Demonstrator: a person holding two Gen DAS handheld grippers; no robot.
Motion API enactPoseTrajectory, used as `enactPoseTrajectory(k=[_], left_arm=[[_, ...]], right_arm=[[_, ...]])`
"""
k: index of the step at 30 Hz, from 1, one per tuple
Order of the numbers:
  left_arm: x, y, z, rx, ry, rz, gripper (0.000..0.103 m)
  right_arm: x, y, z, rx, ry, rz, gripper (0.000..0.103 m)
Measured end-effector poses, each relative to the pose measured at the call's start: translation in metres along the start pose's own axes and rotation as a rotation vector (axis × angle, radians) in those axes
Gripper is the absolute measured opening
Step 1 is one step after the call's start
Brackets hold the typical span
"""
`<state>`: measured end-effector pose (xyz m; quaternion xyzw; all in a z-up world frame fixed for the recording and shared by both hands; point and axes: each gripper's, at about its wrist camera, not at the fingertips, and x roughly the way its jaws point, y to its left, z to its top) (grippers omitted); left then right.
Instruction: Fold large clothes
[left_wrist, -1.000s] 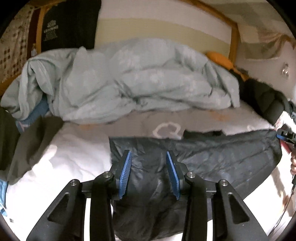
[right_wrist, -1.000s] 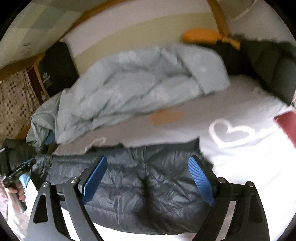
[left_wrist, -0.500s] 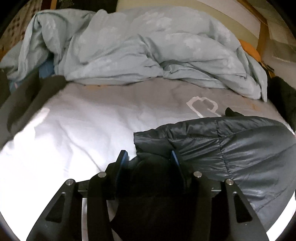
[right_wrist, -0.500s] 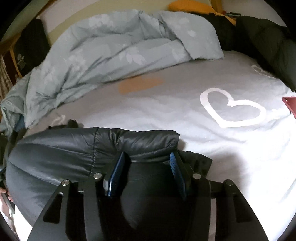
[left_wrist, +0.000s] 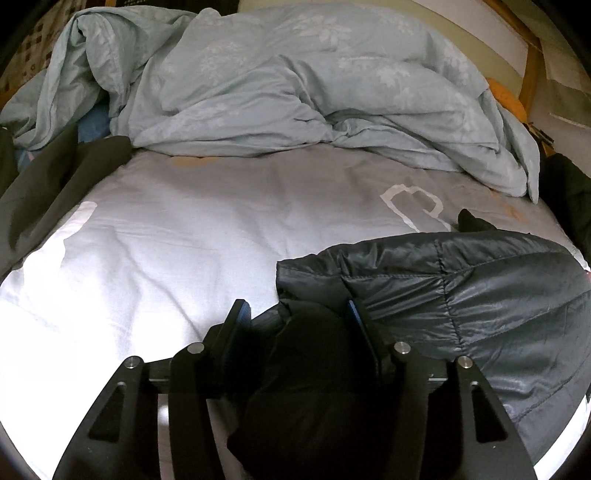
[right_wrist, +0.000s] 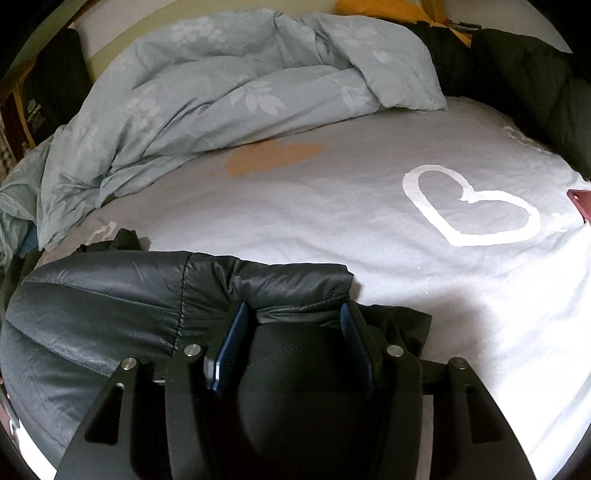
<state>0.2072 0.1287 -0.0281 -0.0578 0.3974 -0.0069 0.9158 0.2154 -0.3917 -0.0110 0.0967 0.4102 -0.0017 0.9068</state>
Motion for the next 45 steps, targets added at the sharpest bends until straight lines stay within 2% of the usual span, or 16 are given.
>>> enactPoseTrajectory(k=[16,18,20,23,24,26,28,31,33,37,42,45], left_arm=[[-0.002,0.001,0.0,0.003,-0.009,0.005,0.055],[-0.012,0.001,0.002,0.005,-0.046,0.019,0.053],[-0.035,-0.005,0.009,0.049,-0.131,0.05,0.049],[-0.078,-0.019,0.017,0.114,-0.264,0.051,0.049],[-0.091,-0.024,0.018,0.125,-0.291,0.042,0.049],[-0.111,-0.036,0.016,0.14,-0.316,0.011,0.049],[-0.121,-0.049,0.009,0.158,-0.311,-0.017,0.049],[-0.127,-0.076,-0.003,0.208,-0.274,-0.061,0.049],[-0.127,-0.095,-0.009,0.238,-0.243,-0.105,0.049],[-0.12,-0.128,-0.022,0.304,-0.173,-0.161,0.051],[-0.081,-0.137,-0.038,0.34,-0.076,-0.113,0.053],[-0.059,-0.135,-0.045,0.349,-0.055,-0.101,0.054]], right_arm=[[-0.002,0.0,0.001,-0.012,-0.001,-0.008,0.055],[-0.009,0.002,0.004,-0.019,-0.013,-0.035,0.055],[-0.019,0.006,0.01,-0.015,-0.012,-0.06,0.056],[-0.056,0.017,0.015,-0.024,-0.093,0.005,0.059],[-0.072,0.024,0.015,-0.046,-0.138,0.009,0.07],[-0.096,0.037,0.012,-0.091,-0.216,0.005,0.084],[-0.114,0.054,0.006,-0.151,-0.253,0.021,0.085],[-0.126,0.079,-0.005,-0.219,-0.238,0.086,0.085],[-0.125,0.094,-0.014,-0.245,-0.198,0.134,0.085],[-0.104,0.118,-0.031,-0.276,-0.084,0.175,0.085],[-0.065,0.134,-0.049,-0.341,0.006,0.1,0.086],[-0.046,0.135,-0.052,-0.355,0.024,0.087,0.088]])
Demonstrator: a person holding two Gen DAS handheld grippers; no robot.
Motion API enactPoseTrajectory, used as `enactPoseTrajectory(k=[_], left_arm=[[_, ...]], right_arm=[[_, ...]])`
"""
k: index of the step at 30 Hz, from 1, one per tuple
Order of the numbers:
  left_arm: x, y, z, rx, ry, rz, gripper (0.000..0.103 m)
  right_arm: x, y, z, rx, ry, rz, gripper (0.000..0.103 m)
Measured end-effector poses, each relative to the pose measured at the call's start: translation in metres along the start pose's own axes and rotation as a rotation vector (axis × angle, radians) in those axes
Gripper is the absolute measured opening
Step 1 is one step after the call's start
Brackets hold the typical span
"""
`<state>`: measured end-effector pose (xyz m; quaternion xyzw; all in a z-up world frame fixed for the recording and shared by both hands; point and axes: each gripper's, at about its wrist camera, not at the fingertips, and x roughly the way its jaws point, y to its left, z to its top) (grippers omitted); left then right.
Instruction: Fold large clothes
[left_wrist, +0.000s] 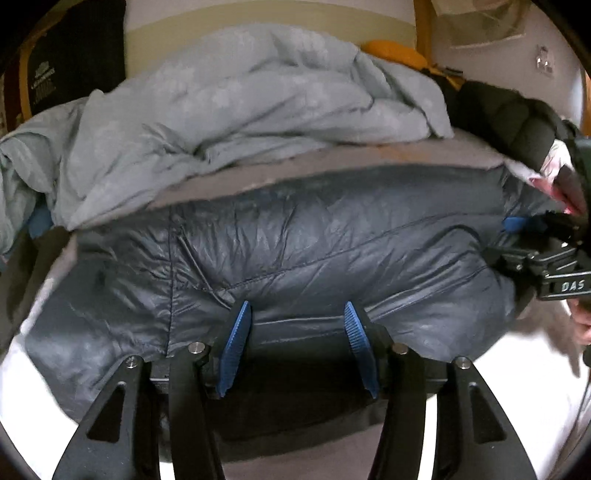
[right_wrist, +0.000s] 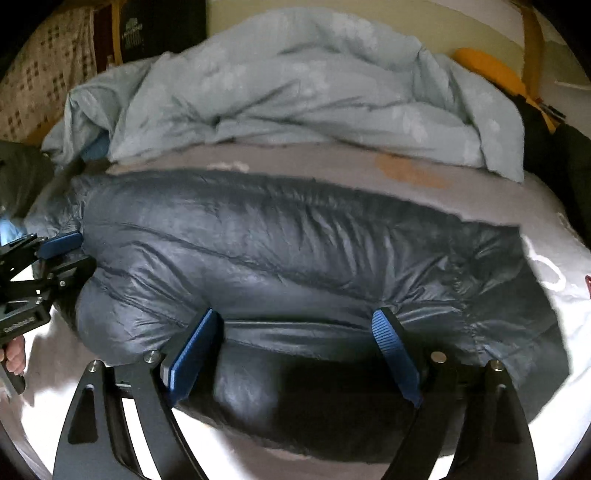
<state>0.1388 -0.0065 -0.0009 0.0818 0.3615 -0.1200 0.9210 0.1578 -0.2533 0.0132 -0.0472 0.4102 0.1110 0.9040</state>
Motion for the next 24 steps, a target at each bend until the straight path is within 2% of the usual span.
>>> enactPoseTrajectory(k=[4,7,10,20,24], left_arm=[[0.021,-0.011,-0.009,0.05,0.007,0.059,0.054],[0.021,-0.008,-0.01,0.041,0.018,0.048,0.054],[0.023,-0.005,-0.009,0.028,0.029,0.031,0.054],[0.023,-0.01,-0.009,0.038,0.028,0.043,0.054],[0.011,-0.005,-0.003,-0.003,-0.033,0.002,0.049]], right_arm=[[0.02,0.008,-0.005,-0.045,-0.013,-0.058,0.09],[0.029,0.013,-0.007,-0.058,-0.013,-0.085,0.091],[0.032,0.011,-0.006,-0.053,-0.008,-0.077,0.091],[0.032,0.011,-0.006,-0.055,-0.011,-0.079,0.091],[0.013,0.004,0.002,0.012,-0.057,-0.037,0.09]])
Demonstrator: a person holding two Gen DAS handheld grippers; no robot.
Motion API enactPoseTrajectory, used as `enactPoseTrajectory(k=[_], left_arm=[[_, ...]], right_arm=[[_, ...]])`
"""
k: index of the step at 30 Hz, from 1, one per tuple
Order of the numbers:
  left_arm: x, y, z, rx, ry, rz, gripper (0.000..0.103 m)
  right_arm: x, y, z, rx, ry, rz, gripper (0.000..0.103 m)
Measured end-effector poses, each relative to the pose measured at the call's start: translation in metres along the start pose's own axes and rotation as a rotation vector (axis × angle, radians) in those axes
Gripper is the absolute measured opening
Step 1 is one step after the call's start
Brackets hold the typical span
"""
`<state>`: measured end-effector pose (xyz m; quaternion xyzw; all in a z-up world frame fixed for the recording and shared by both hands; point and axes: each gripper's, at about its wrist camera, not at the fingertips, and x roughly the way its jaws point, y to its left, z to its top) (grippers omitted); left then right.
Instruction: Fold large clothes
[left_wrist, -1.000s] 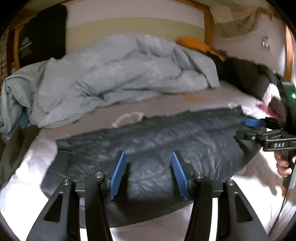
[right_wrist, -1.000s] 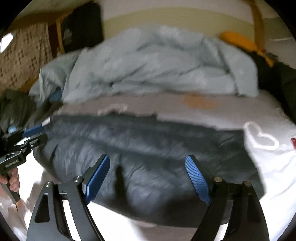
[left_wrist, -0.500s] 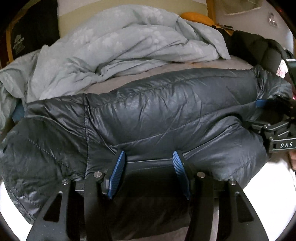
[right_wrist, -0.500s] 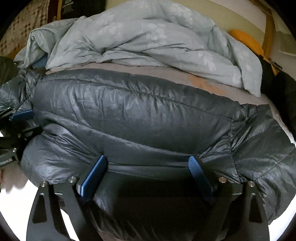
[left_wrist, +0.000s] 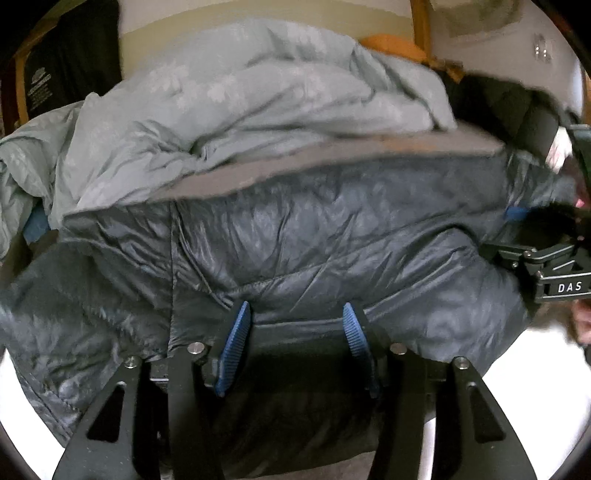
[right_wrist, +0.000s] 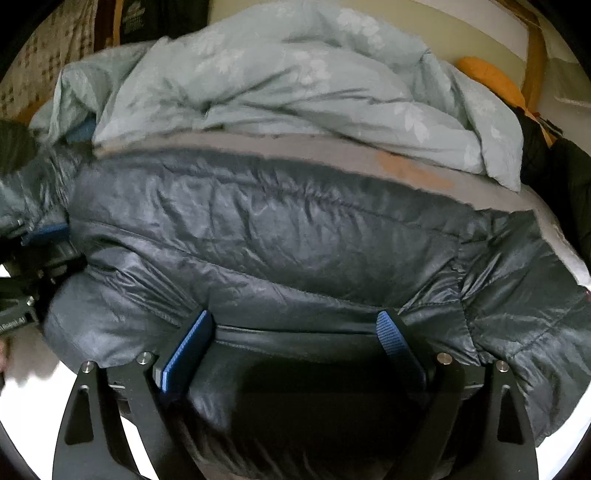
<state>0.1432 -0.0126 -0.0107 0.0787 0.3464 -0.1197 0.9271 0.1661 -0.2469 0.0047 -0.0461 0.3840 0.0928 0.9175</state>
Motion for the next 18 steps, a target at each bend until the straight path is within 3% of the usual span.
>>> enactPoseTrajectory(k=[3,6,10,13,18], left_arm=[[-0.022,-0.004,0.018,0.0,-0.091,-0.052,0.048],[-0.022,-0.017,0.043,0.042,-0.092,-0.004,0.048],[0.024,-0.013,0.073,-0.044,0.053,-0.022,0.049],[0.062,-0.007,0.077,-0.07,0.137,-0.04,0.051],[0.085,0.001,0.058,-0.12,0.145,-0.056,0.052]], right_arm=[[-0.029,-0.008,0.02,0.03,-0.107,0.007,0.09],[-0.033,-0.014,0.038,0.027,-0.13,-0.02,0.09],[0.004,-0.027,0.051,0.085,-0.002,-0.012,0.09],[0.039,-0.033,0.053,0.112,0.096,0.002,0.09],[0.067,-0.03,0.05,0.077,0.12,-0.014,0.093]])
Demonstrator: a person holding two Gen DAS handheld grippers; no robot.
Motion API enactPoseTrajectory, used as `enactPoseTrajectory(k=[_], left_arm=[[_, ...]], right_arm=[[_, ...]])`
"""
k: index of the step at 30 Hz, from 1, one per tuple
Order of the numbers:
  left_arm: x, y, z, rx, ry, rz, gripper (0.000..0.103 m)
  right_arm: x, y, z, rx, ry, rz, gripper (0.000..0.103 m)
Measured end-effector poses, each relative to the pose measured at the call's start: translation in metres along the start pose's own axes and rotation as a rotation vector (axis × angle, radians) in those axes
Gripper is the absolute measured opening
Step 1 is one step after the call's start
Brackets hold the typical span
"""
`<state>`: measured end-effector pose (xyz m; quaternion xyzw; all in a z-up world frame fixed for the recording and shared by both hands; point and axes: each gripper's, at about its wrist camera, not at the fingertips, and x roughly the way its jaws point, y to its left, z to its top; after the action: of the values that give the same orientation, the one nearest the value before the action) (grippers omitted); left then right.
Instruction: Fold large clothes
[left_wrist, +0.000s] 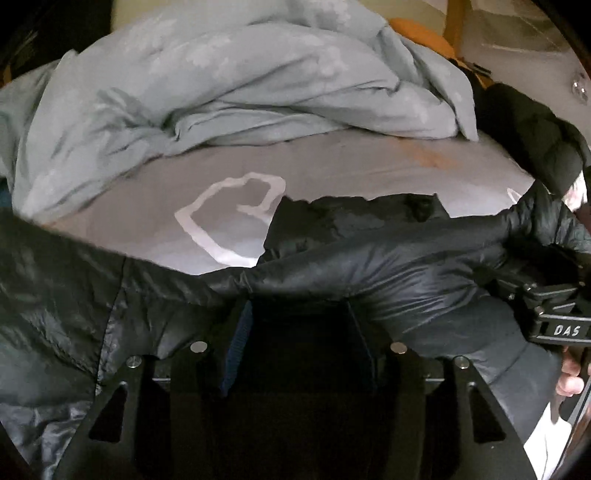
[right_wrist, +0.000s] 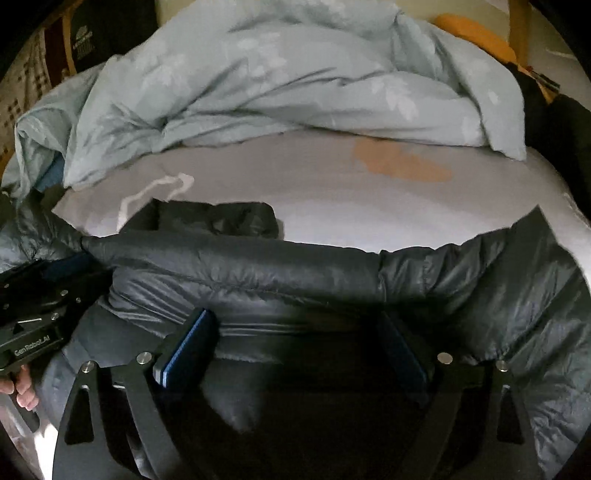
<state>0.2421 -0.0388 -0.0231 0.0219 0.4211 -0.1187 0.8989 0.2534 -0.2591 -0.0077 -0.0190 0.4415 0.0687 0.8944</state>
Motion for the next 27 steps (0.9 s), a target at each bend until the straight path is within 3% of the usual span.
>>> enactPoseTrajectory(k=[4,17,19,23,27], left_arm=[[0.003,-0.002,-0.011,-0.008,-0.056,0.023,0.052],[-0.002,0.005,-0.009,-0.019,-0.065,-0.021,0.051],[-0.019,0.011,-0.008,-0.012,-0.076,-0.054,0.05],[-0.074,0.021,-0.017,-0.005,-0.141,-0.043,0.051],[-0.14,0.042,-0.033,-0.07,-0.232,-0.004,0.057]], right_arm=[[0.008,0.007,-0.008,-0.021,-0.043,-0.032,0.094],[-0.003,0.004,-0.007,-0.031,-0.076,-0.015,0.094],[-0.018,0.005,-0.01,-0.068,-0.1,-0.008,0.094],[-0.066,0.008,-0.015,-0.148,-0.188,-0.053,0.094],[-0.122,-0.014,-0.023,-0.016,-0.268,0.01,0.095]])
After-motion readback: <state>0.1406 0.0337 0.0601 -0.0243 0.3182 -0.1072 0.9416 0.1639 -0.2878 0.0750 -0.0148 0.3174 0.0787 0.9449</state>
